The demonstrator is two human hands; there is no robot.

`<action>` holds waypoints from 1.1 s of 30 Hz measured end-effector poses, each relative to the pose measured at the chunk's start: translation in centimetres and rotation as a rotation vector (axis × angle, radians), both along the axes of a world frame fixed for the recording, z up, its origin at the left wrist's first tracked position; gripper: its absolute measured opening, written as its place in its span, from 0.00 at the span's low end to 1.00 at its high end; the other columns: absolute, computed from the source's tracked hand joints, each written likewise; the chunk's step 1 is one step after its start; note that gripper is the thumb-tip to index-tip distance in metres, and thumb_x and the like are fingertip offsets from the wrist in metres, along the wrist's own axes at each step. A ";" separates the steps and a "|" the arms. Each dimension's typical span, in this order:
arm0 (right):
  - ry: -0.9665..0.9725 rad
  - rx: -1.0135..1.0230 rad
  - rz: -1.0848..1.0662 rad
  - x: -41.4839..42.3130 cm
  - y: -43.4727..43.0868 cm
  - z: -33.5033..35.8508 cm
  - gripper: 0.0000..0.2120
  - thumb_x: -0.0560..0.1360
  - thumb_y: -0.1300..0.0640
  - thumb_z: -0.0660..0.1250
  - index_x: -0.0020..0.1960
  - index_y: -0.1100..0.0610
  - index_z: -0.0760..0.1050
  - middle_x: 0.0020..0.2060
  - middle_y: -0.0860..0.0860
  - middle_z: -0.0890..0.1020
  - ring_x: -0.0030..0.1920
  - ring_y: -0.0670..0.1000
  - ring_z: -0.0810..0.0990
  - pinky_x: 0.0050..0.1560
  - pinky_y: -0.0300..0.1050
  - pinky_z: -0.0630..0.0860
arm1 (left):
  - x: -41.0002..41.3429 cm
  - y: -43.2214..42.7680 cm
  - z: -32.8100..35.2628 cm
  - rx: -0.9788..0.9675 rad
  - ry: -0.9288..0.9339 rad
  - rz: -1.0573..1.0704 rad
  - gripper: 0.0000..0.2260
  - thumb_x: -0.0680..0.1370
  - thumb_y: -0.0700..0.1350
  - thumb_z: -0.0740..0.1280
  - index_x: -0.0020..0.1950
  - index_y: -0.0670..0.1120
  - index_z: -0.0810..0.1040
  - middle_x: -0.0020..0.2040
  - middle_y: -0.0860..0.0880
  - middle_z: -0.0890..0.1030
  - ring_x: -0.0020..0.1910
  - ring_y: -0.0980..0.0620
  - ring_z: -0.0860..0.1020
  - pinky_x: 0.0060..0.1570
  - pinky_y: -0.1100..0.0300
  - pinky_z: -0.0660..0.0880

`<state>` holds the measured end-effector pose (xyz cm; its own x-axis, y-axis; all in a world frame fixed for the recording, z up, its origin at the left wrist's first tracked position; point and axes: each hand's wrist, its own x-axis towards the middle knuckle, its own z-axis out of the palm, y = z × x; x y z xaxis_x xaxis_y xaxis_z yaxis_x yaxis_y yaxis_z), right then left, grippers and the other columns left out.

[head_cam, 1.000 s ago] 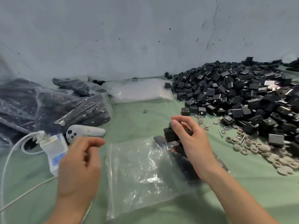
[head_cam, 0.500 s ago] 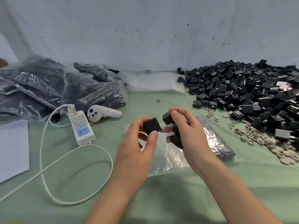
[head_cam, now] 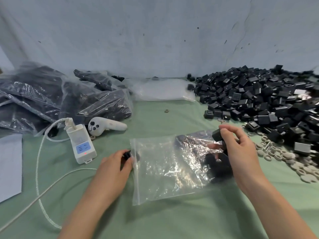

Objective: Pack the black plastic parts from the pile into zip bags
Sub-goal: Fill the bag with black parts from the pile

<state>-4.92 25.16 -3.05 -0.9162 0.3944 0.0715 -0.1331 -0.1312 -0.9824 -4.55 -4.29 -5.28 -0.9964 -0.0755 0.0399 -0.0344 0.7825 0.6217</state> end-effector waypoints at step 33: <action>-0.057 0.078 0.022 -2.8 1.2 -0.7 0.05 0.81 0.55 0.65 0.51 0.49 0.80 0.44 0.53 0.83 0.37 0.53 0.86 0.28 0.39 0.76 | -5.8 7.3 -1.3 0.260 -0.046 -0.534 0.33 0.62 0.82 0.60 0.61 0.68 0.74 0.60 0.63 0.80 0.59 0.64 0.78 0.65 0.57 0.73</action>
